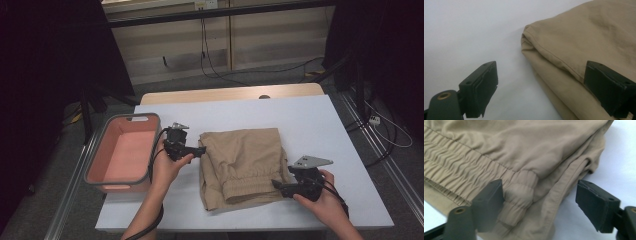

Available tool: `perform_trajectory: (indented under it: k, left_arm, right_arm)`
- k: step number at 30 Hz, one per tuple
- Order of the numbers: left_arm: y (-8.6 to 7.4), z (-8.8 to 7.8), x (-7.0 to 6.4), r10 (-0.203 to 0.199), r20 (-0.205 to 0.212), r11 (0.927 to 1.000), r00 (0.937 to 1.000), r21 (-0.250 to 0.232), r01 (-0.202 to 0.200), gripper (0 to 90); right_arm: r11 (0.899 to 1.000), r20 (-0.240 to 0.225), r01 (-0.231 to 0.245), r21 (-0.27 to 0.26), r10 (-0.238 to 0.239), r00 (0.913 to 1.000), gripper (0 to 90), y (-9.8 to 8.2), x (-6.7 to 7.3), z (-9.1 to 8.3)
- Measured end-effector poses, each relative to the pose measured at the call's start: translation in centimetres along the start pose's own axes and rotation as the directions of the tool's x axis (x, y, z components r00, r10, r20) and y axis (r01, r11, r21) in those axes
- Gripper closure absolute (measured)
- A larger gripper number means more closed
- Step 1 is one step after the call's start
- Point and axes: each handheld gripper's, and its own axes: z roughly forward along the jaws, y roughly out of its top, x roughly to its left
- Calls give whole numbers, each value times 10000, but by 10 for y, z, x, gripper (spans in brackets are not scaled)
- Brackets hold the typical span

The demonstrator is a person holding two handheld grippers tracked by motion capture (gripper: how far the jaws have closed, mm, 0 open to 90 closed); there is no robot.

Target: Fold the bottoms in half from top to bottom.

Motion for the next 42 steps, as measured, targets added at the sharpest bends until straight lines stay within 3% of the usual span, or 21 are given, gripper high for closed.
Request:
perform_trajectory:
  k: [2, 5, 8, 19, 25, 36, 42]
  left_arm:
    - [0, 0, 0, -46, -4, 10000, 10000, -28, 46, 117]
    - [0, 2, 1, -134, -27, 9999, 9999, -17, 134, 100]
    - [1, 6, 1, -245, -81, 9997, 9997, -61, 244, 74]
    - [9, 31, 1, -511, -376, 9987, 9980, 61, 513, 41]
    - [10, 45, 1, -565, -827, 9984, 9950, -12, 566, 37]
    - [7, 56, -5, -894, -856, 9955, 9923, 239, 917, 102]
    - [8, 57, -7, -814, -833, 9956, 9932, 386, 849, 120]
  right_arm:
    - [10000, -35, -48, -6, 48, 10000, 189, -1, -2, 2]
    - [9980, -249, -637, 37, 637, 9977, 177, -5, -5, 5]
    - [9977, -289, -676, -23, 675, 9973, 177, -6, -6, 6]
    - [9992, -163, -387, -138, 385, 9991, 177, -6, -4, 5]
    - [9994, -48, -270, -192, 270, 9996, 173, -6, -2, 5]
    - [9989, -53, -400, -234, 399, 9992, 173, -7, -1, 5]
    - [9991, -54, -332, -271, 331, 9994, 173, -9, 2, 5]
